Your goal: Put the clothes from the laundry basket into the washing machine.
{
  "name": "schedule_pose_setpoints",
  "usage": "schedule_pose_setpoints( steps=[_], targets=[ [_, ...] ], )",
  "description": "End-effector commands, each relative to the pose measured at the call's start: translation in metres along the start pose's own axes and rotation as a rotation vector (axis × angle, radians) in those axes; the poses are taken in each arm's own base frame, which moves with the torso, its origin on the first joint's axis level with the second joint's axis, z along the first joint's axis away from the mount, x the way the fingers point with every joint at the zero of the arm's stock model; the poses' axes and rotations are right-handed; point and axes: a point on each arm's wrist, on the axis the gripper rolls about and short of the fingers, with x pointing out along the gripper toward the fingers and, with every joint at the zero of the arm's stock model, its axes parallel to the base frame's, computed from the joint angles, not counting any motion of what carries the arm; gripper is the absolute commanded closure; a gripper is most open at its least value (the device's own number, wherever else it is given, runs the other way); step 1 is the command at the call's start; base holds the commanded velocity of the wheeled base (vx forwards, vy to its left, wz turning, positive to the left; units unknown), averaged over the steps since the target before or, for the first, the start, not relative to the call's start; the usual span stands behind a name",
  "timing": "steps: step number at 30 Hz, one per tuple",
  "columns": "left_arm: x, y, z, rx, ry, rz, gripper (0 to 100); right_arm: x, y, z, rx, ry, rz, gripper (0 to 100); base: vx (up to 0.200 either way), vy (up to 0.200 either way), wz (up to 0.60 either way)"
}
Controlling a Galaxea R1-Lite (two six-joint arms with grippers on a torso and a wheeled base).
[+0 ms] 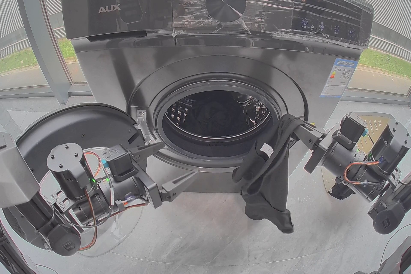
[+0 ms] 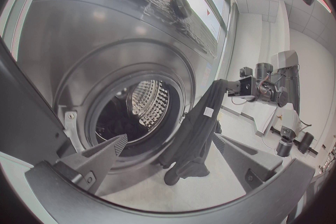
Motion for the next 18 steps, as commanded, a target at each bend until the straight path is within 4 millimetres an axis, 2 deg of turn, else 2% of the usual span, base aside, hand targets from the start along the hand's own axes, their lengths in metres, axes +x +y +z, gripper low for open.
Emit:
schedule_pose_setpoints(
  steps=[1, 2, 8, 10, 13, 18],
  targets=[
    [0.001, -0.01, -0.022, -0.023, 0.095, -0.055, 0, 0.002, 0.008, 0.001, 0.005, -0.006, 0.032, 100, 0.0, 0.0, 0.0],
    [0.004, -0.015, -0.035, -0.037, 0.144, -0.081, 0, 0.003, 0.011, 0.002, 0.006, -0.013, 0.04, 100, 0.0, 0.0, 0.0],
    [0.022, -0.023, -0.057, -0.063, 0.204, -0.155, 0, 0.006, 0.011, 0.005, 0.004, -0.033, 0.032, 100, 0.0, 0.0, 0.0],
    [0.033, -0.02, -0.072, -0.068, 0.238, -0.152, 0, 0.008, 0.015, 0.007, 0.007, -0.043, 0.047, 100, 0.0, 0.0, 0.0],
    [0.041, -0.017, -0.083, -0.071, 0.254, -0.155, 0, 0.007, 0.022, 0.01, 0.019, -0.053, 0.073, 100, 0.0, 0.0, 0.0],
    [0.044, -0.017, -0.089, -0.075, 0.266, -0.184, 0, 0.008, 0.025, 0.012, 0.027, -0.061, 0.084, 100, 0.0, 0.0, 0.0]
  ],
)
